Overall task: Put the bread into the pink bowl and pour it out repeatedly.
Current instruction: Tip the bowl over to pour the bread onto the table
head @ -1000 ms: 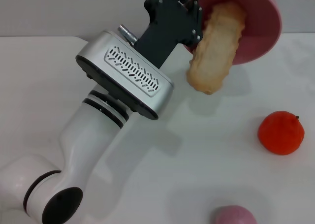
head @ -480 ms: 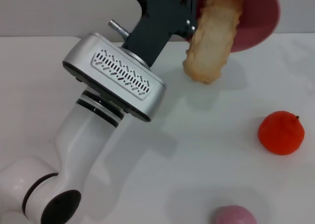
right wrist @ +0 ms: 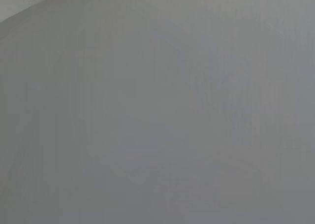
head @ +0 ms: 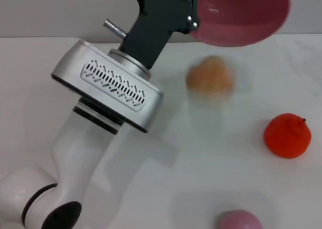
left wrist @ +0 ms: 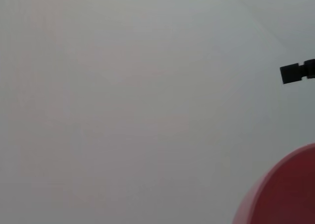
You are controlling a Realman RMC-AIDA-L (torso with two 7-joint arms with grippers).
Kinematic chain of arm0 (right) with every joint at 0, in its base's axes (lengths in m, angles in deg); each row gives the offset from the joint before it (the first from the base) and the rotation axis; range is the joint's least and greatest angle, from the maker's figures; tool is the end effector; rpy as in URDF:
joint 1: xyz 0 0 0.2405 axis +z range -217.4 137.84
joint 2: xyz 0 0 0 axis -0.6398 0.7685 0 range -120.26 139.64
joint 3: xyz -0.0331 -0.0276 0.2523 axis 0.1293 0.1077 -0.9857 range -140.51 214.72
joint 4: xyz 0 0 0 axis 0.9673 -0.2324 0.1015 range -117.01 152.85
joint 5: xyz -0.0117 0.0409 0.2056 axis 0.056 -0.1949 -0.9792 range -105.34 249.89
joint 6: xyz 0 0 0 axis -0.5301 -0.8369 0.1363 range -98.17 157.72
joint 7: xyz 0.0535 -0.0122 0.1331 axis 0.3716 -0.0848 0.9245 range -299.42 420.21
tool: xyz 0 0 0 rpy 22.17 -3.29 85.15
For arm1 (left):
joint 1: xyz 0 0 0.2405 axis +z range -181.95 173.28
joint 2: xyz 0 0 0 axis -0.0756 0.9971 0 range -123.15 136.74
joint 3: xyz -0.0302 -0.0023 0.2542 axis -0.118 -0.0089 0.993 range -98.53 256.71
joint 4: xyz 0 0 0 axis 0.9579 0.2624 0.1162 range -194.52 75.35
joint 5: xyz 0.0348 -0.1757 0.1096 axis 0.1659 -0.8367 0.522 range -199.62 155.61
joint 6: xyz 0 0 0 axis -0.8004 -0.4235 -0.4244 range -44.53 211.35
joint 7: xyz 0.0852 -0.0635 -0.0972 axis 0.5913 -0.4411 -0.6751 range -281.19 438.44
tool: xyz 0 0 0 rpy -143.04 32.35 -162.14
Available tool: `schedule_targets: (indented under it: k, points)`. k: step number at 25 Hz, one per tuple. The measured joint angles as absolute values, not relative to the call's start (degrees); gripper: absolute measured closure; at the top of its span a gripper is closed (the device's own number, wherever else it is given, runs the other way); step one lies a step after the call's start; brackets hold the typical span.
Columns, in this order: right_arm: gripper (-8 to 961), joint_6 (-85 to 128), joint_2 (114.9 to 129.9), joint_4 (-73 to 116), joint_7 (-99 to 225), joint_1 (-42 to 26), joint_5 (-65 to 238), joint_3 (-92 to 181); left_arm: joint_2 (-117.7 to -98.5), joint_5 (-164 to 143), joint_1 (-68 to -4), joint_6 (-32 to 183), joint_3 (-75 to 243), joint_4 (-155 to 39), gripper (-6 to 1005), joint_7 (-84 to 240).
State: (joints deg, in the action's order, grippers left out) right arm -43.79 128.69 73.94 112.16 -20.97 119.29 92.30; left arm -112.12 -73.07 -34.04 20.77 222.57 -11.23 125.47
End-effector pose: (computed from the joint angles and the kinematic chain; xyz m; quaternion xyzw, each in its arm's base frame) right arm 0.2059 0.3569 0.1439 -0.7133 -0.0164 0.4885 0.5023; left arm -0.1094 0.3325 -0.0739 -0.7253 0.1348 -0.3312 0.5882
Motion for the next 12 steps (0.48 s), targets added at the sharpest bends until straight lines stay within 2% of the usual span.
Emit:
schedule_targets:
  k: [12]
  points:
    - [472,-43.6,128.69,74.1,112.2,-20.9,119.3,93.7,-112.21,-73.1,-34.4,19.1,224.1,-12.8,953,122.7]
